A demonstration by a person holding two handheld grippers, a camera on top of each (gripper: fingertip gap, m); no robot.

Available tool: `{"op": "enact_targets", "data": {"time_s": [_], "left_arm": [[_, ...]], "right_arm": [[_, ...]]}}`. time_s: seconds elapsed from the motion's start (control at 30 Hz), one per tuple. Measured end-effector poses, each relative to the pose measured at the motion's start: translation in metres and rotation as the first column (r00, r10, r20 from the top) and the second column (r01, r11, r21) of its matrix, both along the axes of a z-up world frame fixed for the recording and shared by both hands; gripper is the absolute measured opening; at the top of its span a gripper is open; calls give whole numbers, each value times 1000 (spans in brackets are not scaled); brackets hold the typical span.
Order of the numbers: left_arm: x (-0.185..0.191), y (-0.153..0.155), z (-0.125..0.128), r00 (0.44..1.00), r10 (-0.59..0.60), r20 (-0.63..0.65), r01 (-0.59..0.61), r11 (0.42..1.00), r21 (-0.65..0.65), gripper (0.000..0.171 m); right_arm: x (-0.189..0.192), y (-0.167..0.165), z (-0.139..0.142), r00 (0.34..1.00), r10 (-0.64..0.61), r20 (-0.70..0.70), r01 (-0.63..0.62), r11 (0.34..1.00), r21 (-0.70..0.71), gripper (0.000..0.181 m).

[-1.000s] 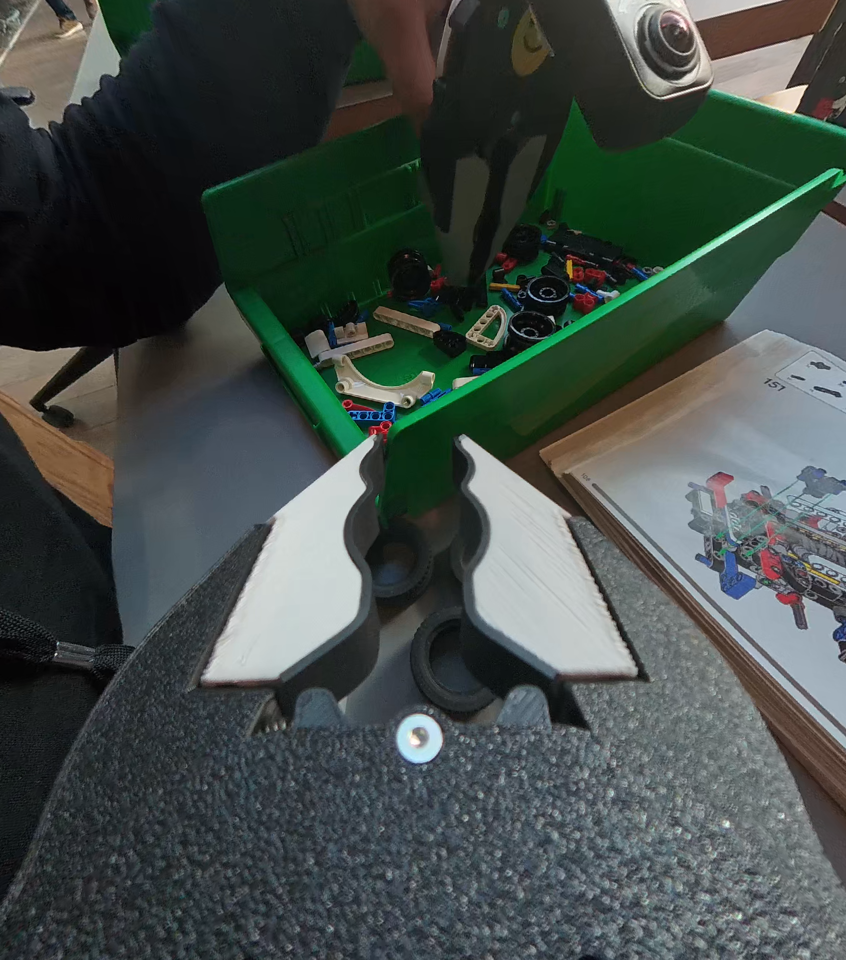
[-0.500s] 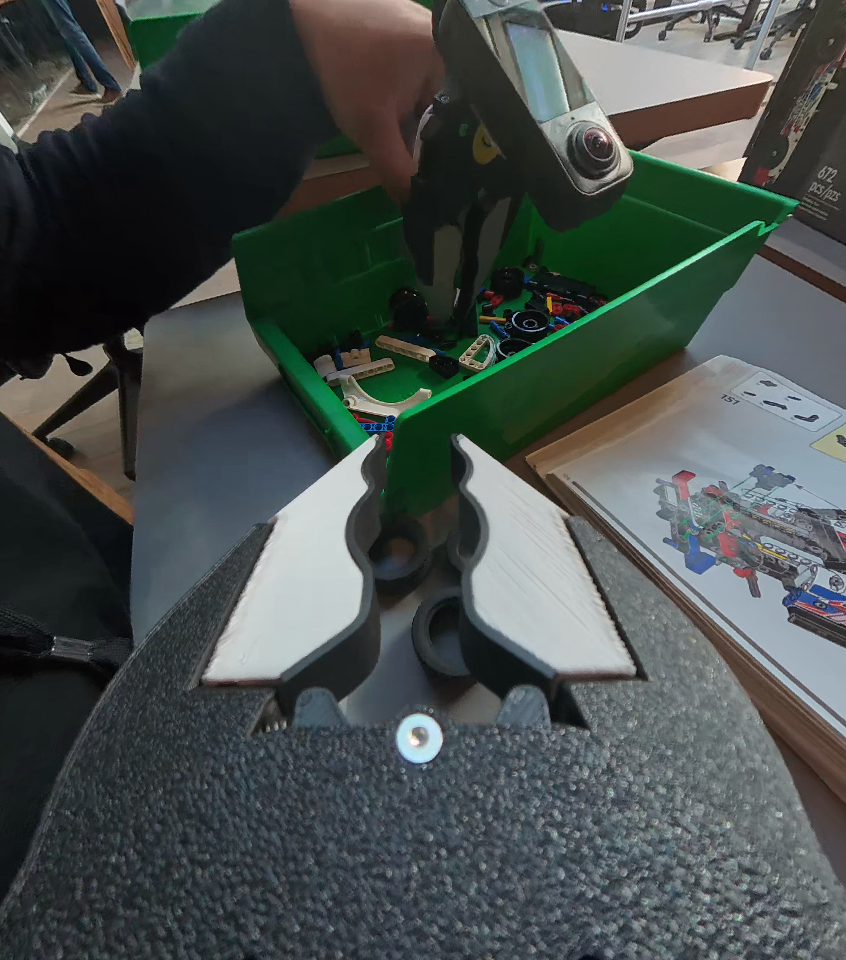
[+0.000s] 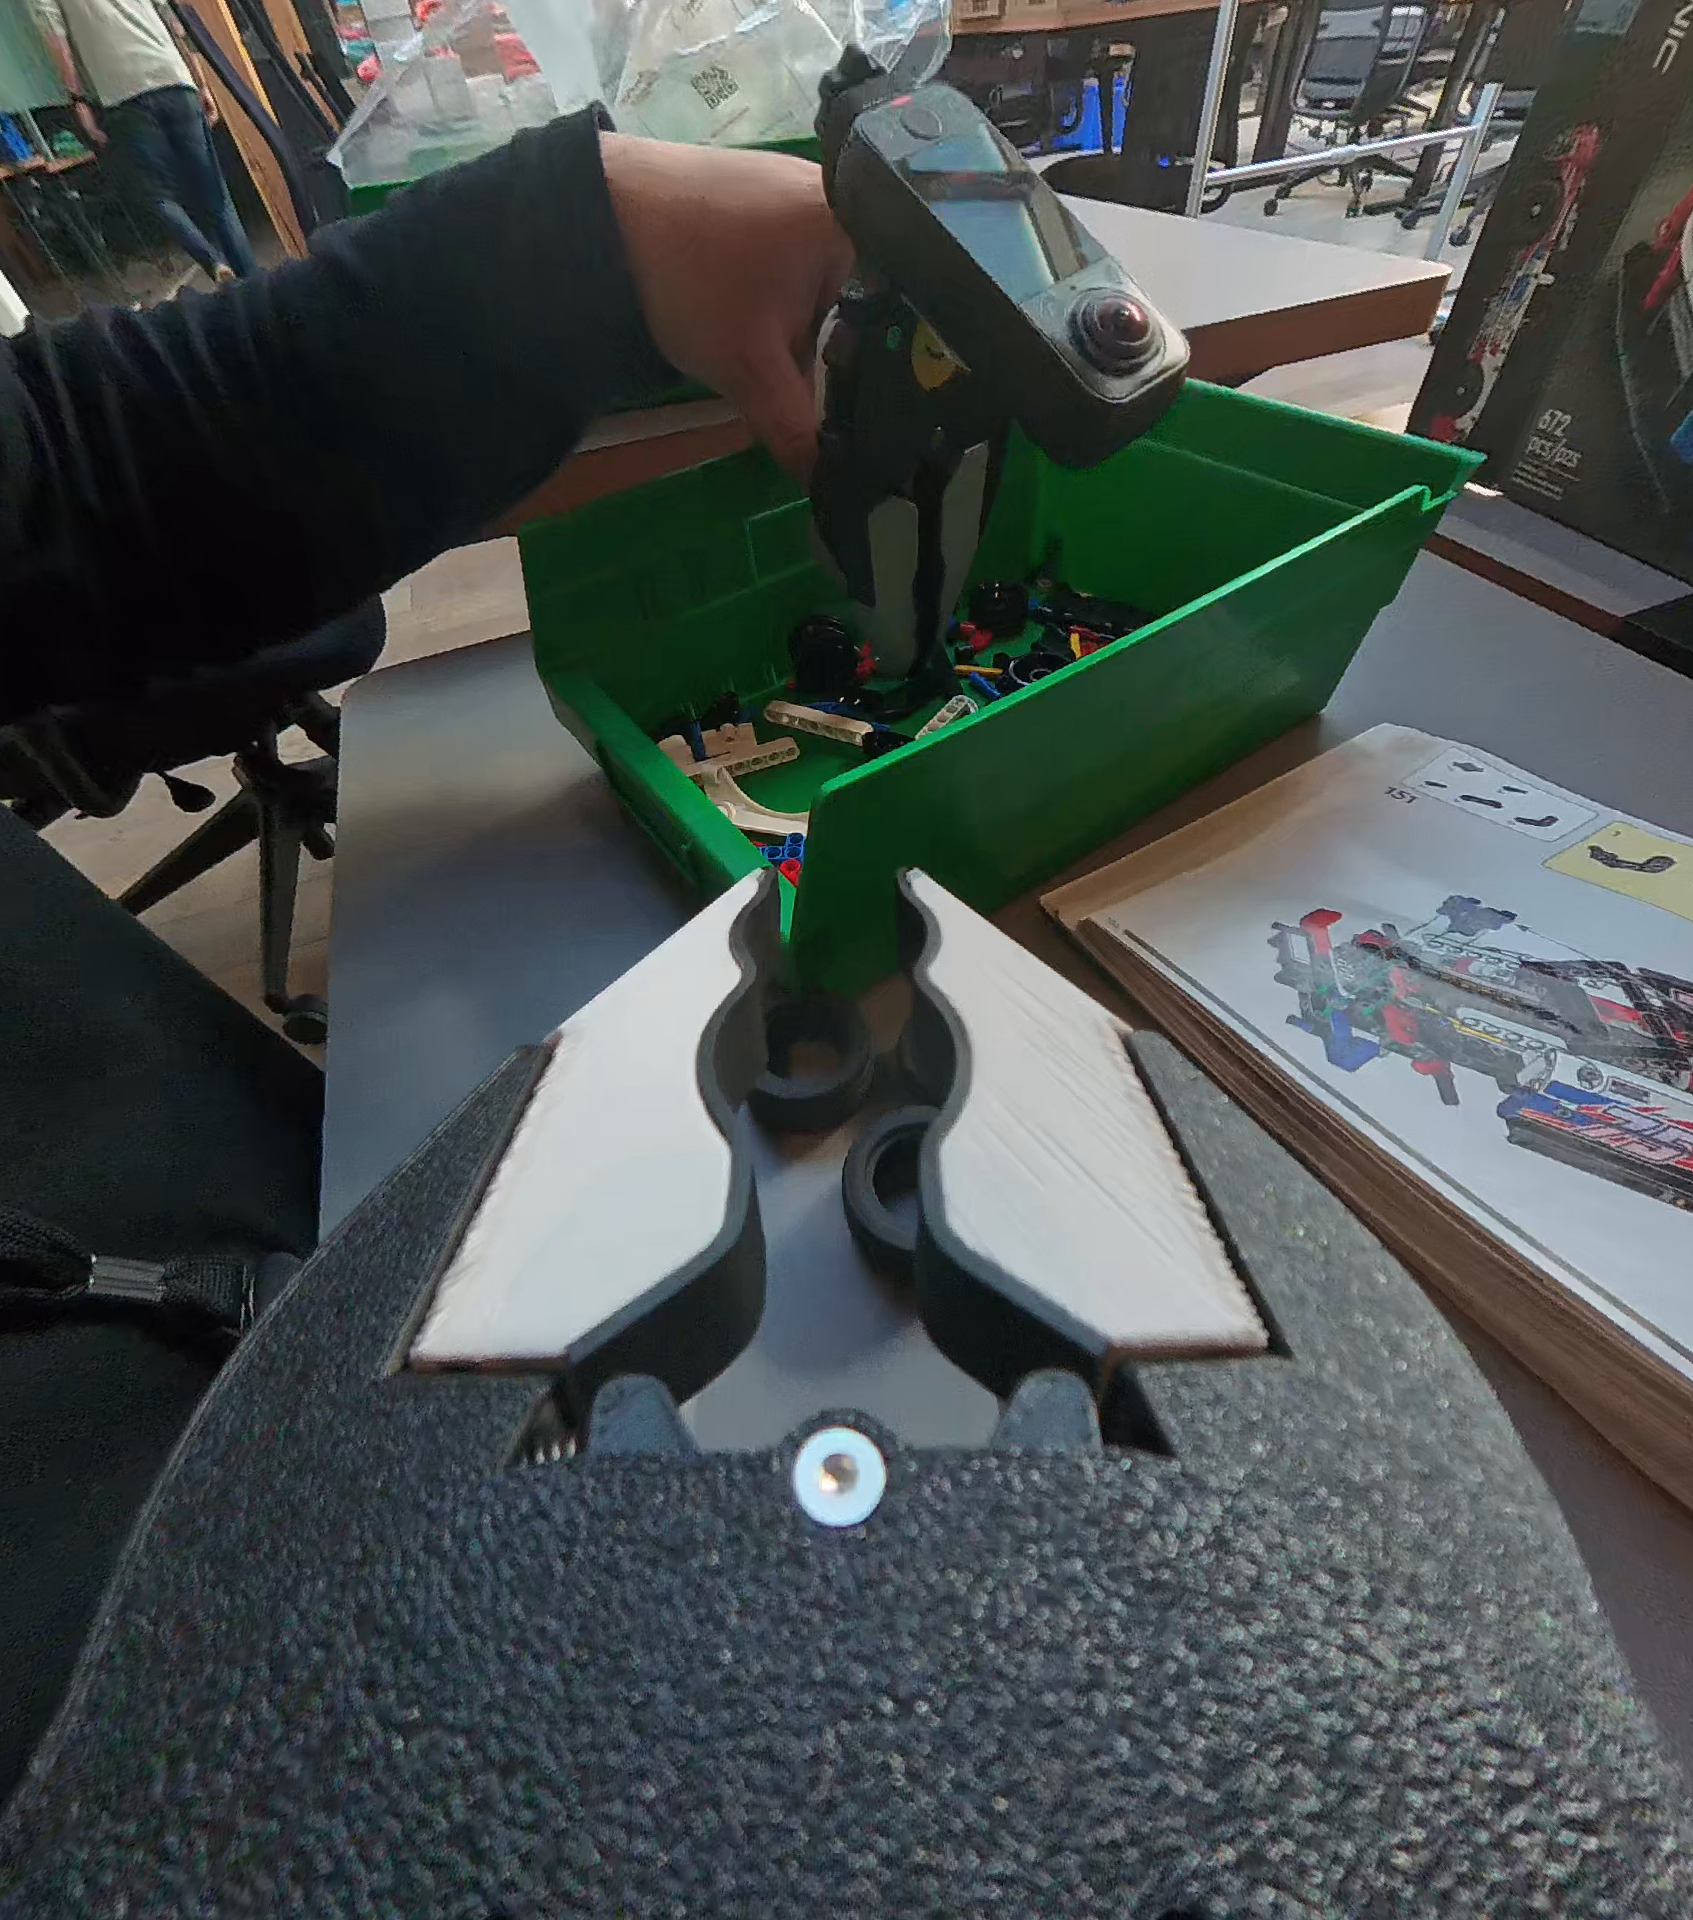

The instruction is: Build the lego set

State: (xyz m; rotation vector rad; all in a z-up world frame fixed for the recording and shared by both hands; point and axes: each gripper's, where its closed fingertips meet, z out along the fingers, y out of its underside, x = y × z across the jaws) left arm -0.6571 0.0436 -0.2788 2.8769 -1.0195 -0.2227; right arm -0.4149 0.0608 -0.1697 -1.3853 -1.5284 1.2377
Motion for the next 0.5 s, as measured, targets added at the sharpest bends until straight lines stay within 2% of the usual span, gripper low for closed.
{"op": "enact_targets", "data": {"time_s": [0.13,0.27,0.5], "left_arm": [[2,0,16,1000,12,-3,-12,998,57,6],[12,-1,46,1000,3,-7,-2,990,144,6],[83,19,107,992,-126,16,112,921,373,6]], "right_arm": [[5,0,4,1000,-4,-12,4,1000,5,21],[9,-3,8,1000,3,-18,-2,1000,20,21],[26,-3,23,999,-8,-48,10,999,48,21]]}}
